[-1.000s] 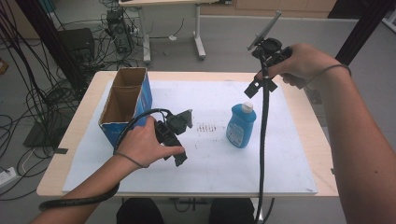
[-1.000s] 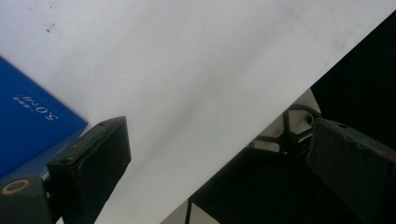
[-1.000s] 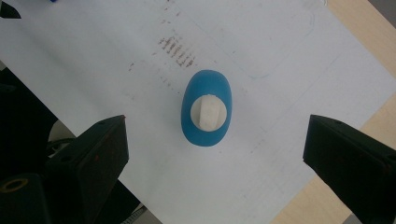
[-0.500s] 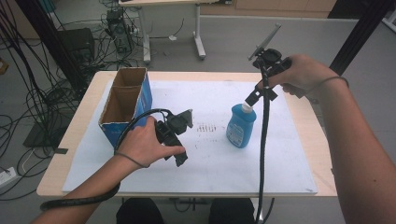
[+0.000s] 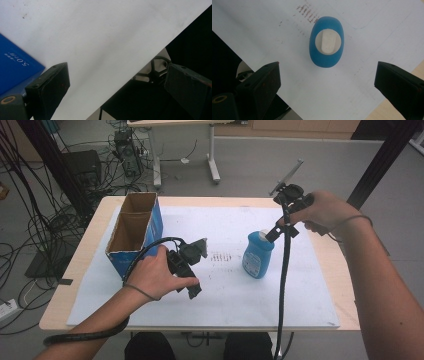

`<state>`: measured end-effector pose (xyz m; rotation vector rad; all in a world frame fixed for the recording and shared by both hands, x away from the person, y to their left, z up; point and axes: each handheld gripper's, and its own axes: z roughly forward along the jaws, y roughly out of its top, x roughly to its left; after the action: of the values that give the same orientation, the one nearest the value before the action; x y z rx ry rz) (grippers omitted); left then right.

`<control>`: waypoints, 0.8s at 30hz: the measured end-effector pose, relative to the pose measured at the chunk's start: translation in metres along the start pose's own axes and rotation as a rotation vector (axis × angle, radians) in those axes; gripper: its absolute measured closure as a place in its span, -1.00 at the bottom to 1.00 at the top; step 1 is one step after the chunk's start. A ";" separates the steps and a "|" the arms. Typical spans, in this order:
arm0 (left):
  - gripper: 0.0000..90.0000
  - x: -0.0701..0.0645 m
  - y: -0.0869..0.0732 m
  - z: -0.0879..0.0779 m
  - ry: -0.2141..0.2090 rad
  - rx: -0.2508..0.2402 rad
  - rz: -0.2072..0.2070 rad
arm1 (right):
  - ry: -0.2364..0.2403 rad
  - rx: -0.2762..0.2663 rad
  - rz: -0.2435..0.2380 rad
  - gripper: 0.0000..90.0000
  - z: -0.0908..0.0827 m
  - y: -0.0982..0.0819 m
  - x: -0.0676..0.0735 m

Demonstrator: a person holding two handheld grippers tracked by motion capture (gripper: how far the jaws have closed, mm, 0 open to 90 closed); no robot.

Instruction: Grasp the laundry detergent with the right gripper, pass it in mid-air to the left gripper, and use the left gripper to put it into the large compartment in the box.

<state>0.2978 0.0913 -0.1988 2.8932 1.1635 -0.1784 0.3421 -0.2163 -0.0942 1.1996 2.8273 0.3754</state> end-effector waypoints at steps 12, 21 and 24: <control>-0.86 -0.002 -0.001 0.001 -0.003 -0.008 -0.005 | 0.001 -0.008 0.016 -0.85 0.014 -0.019 -0.005; -0.86 -0.003 -0.001 0.002 0.001 -0.008 -0.004 | 0.011 -0.016 0.025 -0.85 0.023 -0.030 -0.006; -0.86 -0.004 -0.001 0.002 0.000 -0.010 -0.008 | 0.016 -0.022 0.025 -0.85 0.028 -0.036 -0.007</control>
<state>0.2942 0.0892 -0.2004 2.8810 1.1724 -0.1719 0.3256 -0.2400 -0.1300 1.2350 2.8161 0.4181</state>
